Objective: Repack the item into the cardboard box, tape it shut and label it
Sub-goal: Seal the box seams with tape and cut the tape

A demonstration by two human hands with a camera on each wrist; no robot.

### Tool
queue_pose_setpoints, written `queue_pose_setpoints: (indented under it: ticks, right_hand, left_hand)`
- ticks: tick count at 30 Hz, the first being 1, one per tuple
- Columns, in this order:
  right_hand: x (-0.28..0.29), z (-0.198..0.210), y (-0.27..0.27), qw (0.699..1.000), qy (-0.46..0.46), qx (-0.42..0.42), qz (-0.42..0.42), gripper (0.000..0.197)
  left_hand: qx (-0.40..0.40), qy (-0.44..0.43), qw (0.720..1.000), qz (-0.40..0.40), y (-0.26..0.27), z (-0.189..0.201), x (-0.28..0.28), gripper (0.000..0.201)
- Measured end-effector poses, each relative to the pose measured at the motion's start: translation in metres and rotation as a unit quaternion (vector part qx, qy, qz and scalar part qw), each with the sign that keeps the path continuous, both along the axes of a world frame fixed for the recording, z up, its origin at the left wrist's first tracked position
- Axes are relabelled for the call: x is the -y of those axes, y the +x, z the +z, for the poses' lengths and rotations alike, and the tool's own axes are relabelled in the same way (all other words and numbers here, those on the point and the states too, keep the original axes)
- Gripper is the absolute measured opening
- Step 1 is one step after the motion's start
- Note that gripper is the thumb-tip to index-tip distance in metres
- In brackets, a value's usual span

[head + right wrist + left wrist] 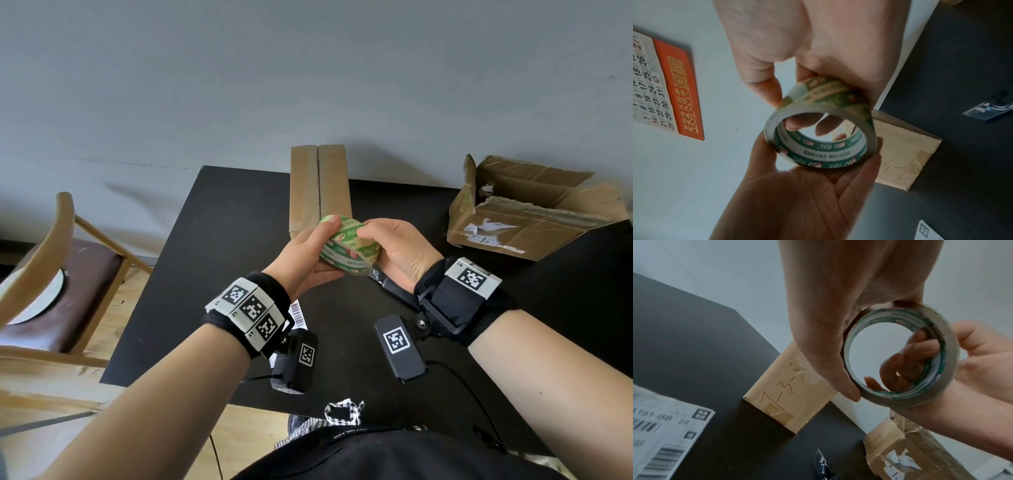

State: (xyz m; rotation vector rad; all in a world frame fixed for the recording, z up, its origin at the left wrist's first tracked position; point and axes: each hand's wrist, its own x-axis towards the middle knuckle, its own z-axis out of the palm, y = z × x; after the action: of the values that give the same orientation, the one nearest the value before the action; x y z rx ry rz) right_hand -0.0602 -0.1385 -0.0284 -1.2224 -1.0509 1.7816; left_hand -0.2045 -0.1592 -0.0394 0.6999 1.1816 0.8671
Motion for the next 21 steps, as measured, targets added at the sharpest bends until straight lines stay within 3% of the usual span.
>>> queue_pose_setpoints:
  ticks: [4, 8, 13, 15, 17, 20, 21]
  right_hand:
    - [0.002, 0.003, -0.001, 1.0, -0.003, 0.01, 0.009, 0.006]
    - [0.005, 0.008, -0.003, 0.999, -0.003, 0.037, 0.015, 0.028]
    - [0.008, 0.008, -0.003, 0.999, 0.001, 0.036, 0.023, 0.042]
    - [0.007, 0.008, -0.001, 0.999, -0.014, 0.023, 0.017, 0.034]
    - [0.005, 0.009, 0.001, 0.999, -0.028, 0.011, 0.014, 0.012]
    - [0.002, 0.009, 0.0, 1.0, -0.017, 0.016, 0.012, 0.011]
    - [0.002, 0.01, 0.0, 1.0, -0.017, 0.02, 0.013, 0.02]
  left_hand:
    - [-0.014, -0.006, 1.0, -0.005, 0.0, -0.002, 0.002, 0.029]
    - [-0.016, -0.014, 1.0, -0.008, -0.001, -0.003, 0.003, 0.032]
    - [-0.024, -0.018, 1.0, -0.011, -0.003, -0.004, 0.003, 0.035]
    - [-0.031, -0.013, 0.999, -0.015, -0.004, -0.003, 0.003, 0.035]
    - [-0.04, -0.001, 0.999, -0.021, -0.005, -0.001, 0.001, 0.032]
    - [-0.048, 0.005, 0.999, -0.024, -0.005, 0.0, 0.0, 0.03]
    - [-0.05, 0.005, 0.998, -0.023, -0.005, 0.0, 0.0, 0.031]
